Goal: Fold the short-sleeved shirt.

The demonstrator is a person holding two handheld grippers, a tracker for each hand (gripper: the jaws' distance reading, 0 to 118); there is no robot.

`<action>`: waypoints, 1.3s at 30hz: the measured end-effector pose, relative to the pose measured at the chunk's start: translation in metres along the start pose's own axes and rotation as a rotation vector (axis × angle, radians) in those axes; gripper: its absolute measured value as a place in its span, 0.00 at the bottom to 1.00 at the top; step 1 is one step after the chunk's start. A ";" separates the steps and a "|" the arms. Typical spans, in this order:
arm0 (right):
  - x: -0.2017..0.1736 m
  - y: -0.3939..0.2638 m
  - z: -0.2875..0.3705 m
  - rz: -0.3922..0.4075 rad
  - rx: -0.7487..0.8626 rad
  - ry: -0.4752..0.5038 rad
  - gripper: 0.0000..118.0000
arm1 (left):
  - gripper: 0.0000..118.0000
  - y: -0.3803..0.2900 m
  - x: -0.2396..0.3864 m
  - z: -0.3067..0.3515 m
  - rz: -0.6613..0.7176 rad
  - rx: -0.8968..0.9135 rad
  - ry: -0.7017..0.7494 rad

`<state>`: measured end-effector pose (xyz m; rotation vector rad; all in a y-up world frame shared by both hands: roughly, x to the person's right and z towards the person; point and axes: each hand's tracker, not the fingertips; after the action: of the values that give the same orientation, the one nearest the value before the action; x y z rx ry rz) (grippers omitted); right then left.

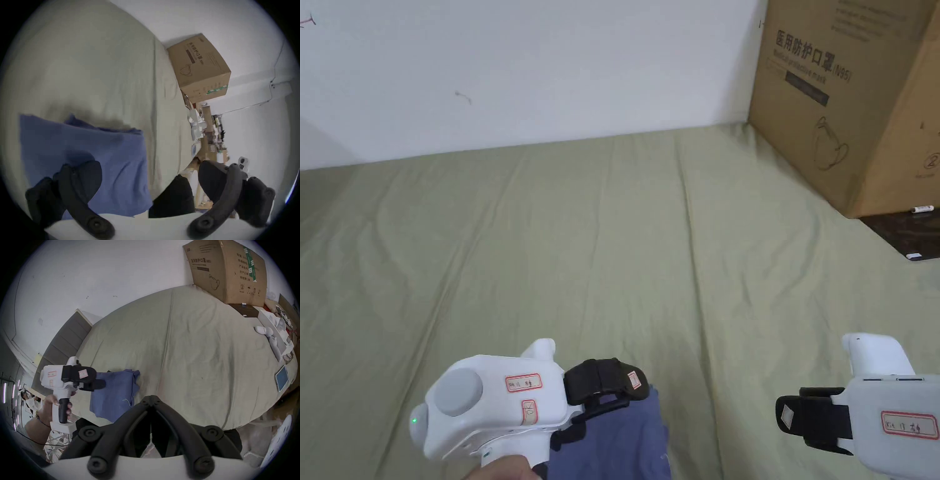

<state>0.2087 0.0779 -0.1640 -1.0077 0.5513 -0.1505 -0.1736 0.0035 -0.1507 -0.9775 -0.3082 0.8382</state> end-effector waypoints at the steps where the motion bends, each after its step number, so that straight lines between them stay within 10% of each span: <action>1: -0.001 0.002 -0.001 0.002 0.002 0.004 0.00 | 0.96 -0.001 0.004 0.012 -0.051 0.028 0.035; 2: -0.003 0.003 -0.002 0.004 0.007 0.009 0.00 | 0.84 -0.001 0.007 0.020 -0.100 0.055 0.064; 4: -0.006 0.006 -0.003 0.009 0.023 0.021 0.00 | 0.13 -0.002 0.016 0.026 -0.213 0.055 0.156; 5: -0.008 0.007 -0.003 0.012 0.031 0.026 0.00 | 0.01 -0.004 0.018 0.026 -0.247 0.047 0.202; 22: 0.005 0.006 0.001 -0.014 0.043 0.013 0.00 | 0.01 -0.037 0.012 -0.100 -0.166 -0.269 0.067; 33: -0.037 0.017 0.030 -0.042 0.255 0.203 0.00 | 0.01 -0.047 0.096 0.074 -0.558 0.458 0.244; 39: -0.083 0.032 0.043 0.148 0.476 0.131 0.00 | 0.01 -0.060 0.113 0.147 -0.577 0.830 0.419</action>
<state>0.1552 0.1580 -0.1421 -0.4949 0.6685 -0.2052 -0.1557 0.1595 -0.0350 -0.2297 0.1283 0.1648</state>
